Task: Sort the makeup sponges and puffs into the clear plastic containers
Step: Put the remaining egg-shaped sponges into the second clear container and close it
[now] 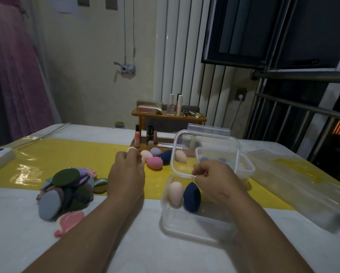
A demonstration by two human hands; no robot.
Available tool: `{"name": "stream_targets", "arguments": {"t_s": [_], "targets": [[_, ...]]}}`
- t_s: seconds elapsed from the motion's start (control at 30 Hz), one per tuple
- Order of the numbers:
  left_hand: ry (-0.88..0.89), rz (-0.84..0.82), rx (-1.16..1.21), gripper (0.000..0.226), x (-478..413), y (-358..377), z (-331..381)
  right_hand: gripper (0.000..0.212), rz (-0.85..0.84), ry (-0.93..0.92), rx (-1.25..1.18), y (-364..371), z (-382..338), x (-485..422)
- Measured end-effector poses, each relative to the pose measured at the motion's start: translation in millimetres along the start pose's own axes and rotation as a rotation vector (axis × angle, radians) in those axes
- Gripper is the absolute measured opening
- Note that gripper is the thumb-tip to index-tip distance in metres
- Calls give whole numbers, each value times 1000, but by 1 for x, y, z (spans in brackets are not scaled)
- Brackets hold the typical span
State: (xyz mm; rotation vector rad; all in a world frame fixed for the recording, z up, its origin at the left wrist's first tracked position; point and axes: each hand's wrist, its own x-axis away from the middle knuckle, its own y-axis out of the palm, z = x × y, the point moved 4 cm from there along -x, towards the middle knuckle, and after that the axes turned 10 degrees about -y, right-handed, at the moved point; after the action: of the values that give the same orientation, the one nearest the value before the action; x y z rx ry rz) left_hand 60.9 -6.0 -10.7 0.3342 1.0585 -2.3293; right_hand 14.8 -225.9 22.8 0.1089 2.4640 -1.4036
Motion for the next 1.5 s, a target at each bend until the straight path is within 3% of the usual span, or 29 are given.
{"name": "stream_targets", "arguments": {"t_s": [0.17, 0.33, 0.43, 0.6, 0.77, 0.87, 0.97, 1.1, 1.27, 1.5], "targets": [[15, -174, 498, 21, 8, -9, 10, 24, 83, -55, -64, -1, 0, -1], [21, -379, 746, 25, 24, -11, 29, 30, 154, -195, -206, -4, -8, -1], [56, -449, 752, 22, 31, -9, 35, 47, 99, -255, -268, -1, -13, 1], [108, -459, 703, 22, 32, -5, 36, 34, 113, -289, -199, -2, -13, 0], [126, -570, 617, 24, 33, 15, 28, 34, 106, -192, -262, -17, -5, 2], [-32, -705, 667, 19, 40, 26, 22, 27, 86, -169, -268, -26, -1, 4], [-205, -857, 818, 29, 47, 37, 16, 27, -3, -143, -234, -27, 2, 5], [-221, -861, 819, 31, 46, 42, 14, 38, -69, -69, -198, -33, 6, 7], [-250, -861, 804, 32, 46, 43, 13, 36, -237, 44, 46, -32, 12, 12], [-277, -884, 868, 30, 48, 44, 13, 32, -295, 92, 213, -26, 8, 14]]}}
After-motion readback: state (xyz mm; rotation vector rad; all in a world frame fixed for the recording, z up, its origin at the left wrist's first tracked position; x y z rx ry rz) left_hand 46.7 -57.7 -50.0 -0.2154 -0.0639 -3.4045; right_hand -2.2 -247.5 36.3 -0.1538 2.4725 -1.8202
